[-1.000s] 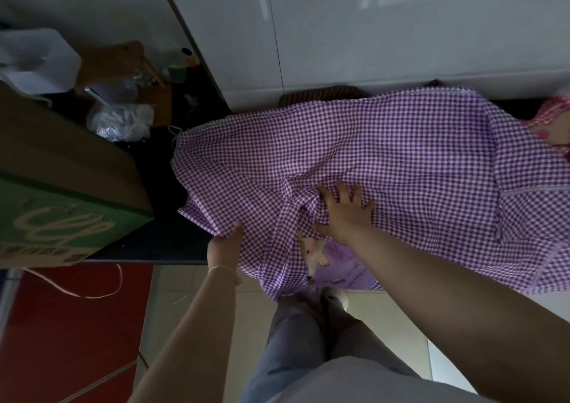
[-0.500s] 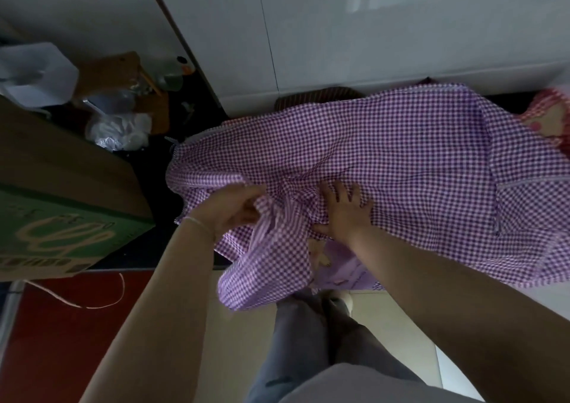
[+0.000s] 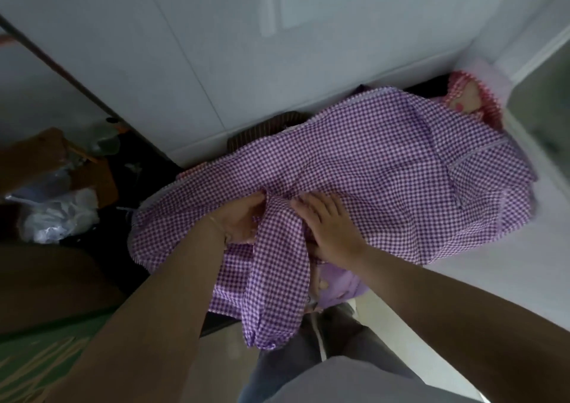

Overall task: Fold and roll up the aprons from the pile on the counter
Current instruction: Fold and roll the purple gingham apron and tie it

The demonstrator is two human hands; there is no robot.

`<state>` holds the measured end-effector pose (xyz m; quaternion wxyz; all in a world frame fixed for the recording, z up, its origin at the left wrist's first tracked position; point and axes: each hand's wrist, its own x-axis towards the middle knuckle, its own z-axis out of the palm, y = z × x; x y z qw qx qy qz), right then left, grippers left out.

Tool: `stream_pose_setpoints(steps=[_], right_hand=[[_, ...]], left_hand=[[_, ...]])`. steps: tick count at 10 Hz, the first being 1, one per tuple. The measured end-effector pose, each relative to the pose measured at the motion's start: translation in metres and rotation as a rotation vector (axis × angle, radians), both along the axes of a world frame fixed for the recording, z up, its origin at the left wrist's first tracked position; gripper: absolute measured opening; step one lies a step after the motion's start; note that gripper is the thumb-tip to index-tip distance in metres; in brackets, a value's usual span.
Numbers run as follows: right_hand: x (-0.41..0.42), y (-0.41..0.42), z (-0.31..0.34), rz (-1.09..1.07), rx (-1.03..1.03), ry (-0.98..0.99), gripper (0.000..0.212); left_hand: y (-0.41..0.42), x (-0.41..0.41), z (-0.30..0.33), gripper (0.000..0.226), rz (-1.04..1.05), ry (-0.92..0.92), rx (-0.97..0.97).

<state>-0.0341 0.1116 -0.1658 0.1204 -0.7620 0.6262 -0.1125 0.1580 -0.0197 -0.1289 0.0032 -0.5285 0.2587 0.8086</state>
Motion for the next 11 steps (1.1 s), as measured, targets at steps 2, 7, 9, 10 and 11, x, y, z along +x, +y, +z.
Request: stream_pose_setpoints(steps=[2,7,9,10,11], right_hand=[[0.023,-0.004,0.017,0.345,-0.098,-0.015,0.037],[-0.01,-0.072,0.069,-1.303,0.166,-2.074,0.039],[-0.024,-0.088,0.084,-1.076,0.371,-1.743,0.058],[-0.031,-0.097,0.09,-1.008,0.243,-1.895,0.051],[-0.037,-0.106,0.102,-0.953,0.155,-2.034,0.035]], left_hand=[[-0.027,0.0,0.0,0.032,-0.206,-0.079,-0.023],[-0.063,0.049,-0.025,0.083,-0.952,-0.742,-1.186],[-0.104,0.064,-0.009,0.071,-0.891,-0.369,-0.815],[-0.117,0.075,0.008,0.108,-0.784,-0.265,-0.773],[-0.124,0.083,0.014,0.119,-0.712,-0.219,-0.759]])
